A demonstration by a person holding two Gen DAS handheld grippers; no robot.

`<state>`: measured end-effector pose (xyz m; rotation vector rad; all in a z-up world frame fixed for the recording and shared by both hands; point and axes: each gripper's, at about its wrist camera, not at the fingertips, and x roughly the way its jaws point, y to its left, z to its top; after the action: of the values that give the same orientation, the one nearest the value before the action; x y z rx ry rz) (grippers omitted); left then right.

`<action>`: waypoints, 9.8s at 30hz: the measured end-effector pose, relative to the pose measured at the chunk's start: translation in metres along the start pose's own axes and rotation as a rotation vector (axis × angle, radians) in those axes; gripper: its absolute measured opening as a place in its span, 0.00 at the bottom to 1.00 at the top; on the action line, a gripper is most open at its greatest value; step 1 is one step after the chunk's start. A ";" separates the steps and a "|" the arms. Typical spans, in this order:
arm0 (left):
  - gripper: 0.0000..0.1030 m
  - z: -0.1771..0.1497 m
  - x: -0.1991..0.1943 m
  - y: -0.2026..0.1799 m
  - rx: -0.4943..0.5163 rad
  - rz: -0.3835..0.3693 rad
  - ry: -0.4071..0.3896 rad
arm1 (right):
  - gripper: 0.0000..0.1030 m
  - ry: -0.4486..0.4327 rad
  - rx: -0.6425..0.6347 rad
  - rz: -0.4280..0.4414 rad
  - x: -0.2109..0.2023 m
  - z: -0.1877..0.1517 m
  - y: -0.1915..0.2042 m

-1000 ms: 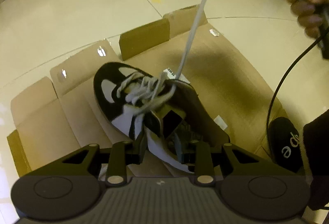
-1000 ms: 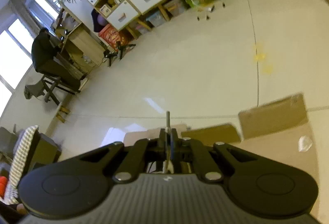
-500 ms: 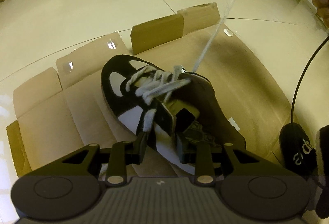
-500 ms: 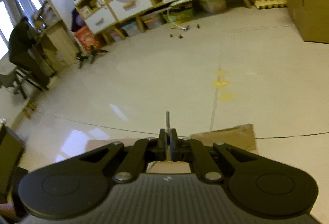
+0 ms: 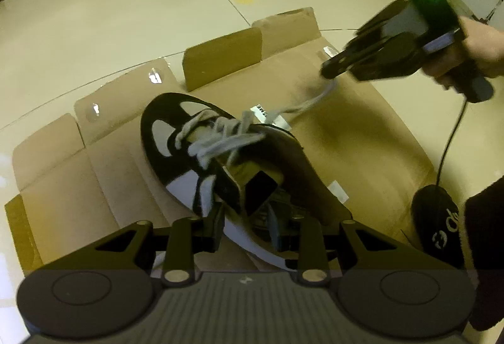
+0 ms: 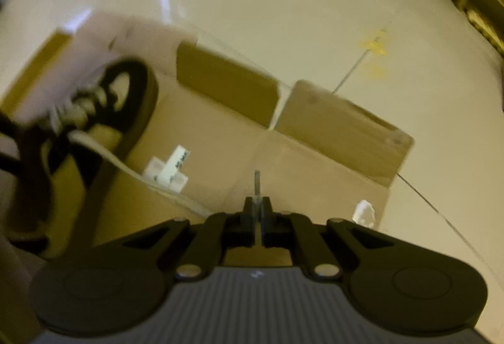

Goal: Lace up shoes with both hands

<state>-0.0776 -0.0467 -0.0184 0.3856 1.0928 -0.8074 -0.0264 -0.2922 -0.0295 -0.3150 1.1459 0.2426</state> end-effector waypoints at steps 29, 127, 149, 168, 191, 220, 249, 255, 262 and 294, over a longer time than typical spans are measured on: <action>0.23 0.000 0.004 0.011 -0.083 -0.010 -0.016 | 0.18 -0.131 0.158 0.149 0.049 0.010 -0.004; 0.21 -0.062 -0.001 0.102 -0.801 -0.291 -0.081 | 0.01 0.001 -0.563 0.367 -0.030 0.103 0.188; 0.19 -0.068 0.001 0.112 -0.949 -0.489 -0.119 | 0.01 -0.113 -0.483 0.369 -0.034 0.090 0.174; 0.19 -0.078 0.007 0.120 -1.064 -0.548 -0.111 | 0.02 -0.113 -0.447 0.380 -0.040 0.080 0.165; 0.19 -0.091 0.010 0.126 -1.211 -0.590 -0.125 | 0.02 -0.104 -0.444 0.397 -0.021 0.099 0.183; 0.19 -0.094 0.016 0.128 -1.270 -0.629 -0.124 | 0.02 -0.108 -0.432 0.398 -0.024 0.106 0.155; 0.19 -0.098 0.016 0.129 -1.328 -0.631 -0.137 | 0.08 -0.115 -0.376 0.416 -0.033 0.081 0.152; 0.19 -0.100 0.013 0.133 -1.357 -0.631 -0.165 | 0.28 -0.117 -0.302 0.424 -0.043 0.070 0.137; 0.19 -0.095 0.012 0.131 -1.340 -0.637 -0.189 | 0.29 -0.124 -0.254 0.431 -0.059 0.052 0.132; 0.41 -0.088 -0.014 0.124 -1.142 -0.443 -0.204 | 0.02 -0.056 -0.449 0.365 -0.066 0.015 0.201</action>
<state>-0.0448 0.0974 -0.0571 -0.9023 1.2796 -0.4655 -0.1096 -0.1014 0.0122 -0.4889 1.0816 0.8318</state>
